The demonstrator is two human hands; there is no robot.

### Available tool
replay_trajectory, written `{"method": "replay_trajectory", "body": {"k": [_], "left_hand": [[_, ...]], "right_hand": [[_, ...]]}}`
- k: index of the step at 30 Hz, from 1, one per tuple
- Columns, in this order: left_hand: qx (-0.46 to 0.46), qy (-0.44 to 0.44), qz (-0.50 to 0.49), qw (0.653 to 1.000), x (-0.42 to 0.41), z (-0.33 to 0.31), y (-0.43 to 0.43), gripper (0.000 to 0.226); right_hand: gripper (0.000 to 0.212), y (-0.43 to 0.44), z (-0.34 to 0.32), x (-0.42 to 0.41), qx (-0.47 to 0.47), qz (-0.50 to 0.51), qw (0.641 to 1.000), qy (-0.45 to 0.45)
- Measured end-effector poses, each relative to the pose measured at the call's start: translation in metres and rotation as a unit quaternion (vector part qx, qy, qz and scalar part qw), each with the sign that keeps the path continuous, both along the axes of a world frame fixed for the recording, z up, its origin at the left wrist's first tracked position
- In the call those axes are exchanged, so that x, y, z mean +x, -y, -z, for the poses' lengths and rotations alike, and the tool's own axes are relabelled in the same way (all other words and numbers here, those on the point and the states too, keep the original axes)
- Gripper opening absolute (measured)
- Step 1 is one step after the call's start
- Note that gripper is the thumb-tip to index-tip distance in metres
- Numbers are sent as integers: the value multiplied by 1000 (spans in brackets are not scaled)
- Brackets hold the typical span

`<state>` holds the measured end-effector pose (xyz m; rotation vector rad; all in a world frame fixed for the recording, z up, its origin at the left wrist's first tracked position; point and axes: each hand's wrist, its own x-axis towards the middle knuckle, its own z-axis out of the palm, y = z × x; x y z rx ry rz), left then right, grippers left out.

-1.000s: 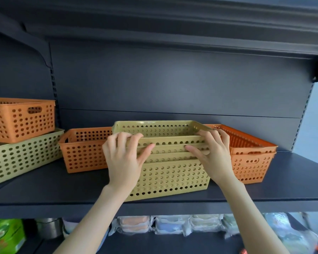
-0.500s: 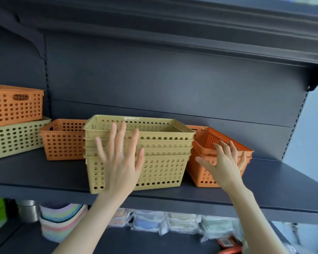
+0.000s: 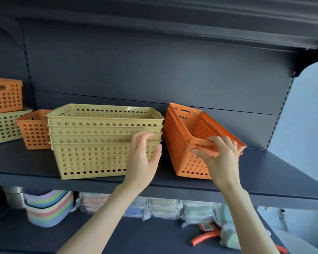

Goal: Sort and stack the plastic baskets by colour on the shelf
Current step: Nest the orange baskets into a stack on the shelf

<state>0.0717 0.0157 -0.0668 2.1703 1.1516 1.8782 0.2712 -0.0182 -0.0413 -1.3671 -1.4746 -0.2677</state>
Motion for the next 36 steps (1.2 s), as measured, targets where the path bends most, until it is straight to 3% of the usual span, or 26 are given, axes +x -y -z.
{"method": "replay_trajectory", "body": {"k": [8,15,18,24,27,29,33,36], "left_hand": [[-82,121,113,983,28,-73,10,58],[-172,57,122,976,-2,-130,20,107],[-207,84,180,958,-32,-140,36,109],[-134,206,93,965,-119,-137,73,87],[-94,257,46,961,-168,-136,91,84],[-68,284,15,956,-200,-136,102,85],[-3,305,-49,951,-259,-131,118,96],[22,291,-86,953,-305,-124,125,95]], "right_hand": [[50,83,-35,29,92,-19,994,-50],[38,143,-60,37,151,-134,976,-82],[38,152,-67,19,149,-211,963,-80],[48,133,-84,-37,136,-336,927,-100],[70,120,-86,-83,111,-355,917,-142],[66,112,-86,-121,108,-348,916,-168],[53,96,-84,-198,62,-411,883,-216],[72,89,-85,-259,33,-451,865,-216]]}}
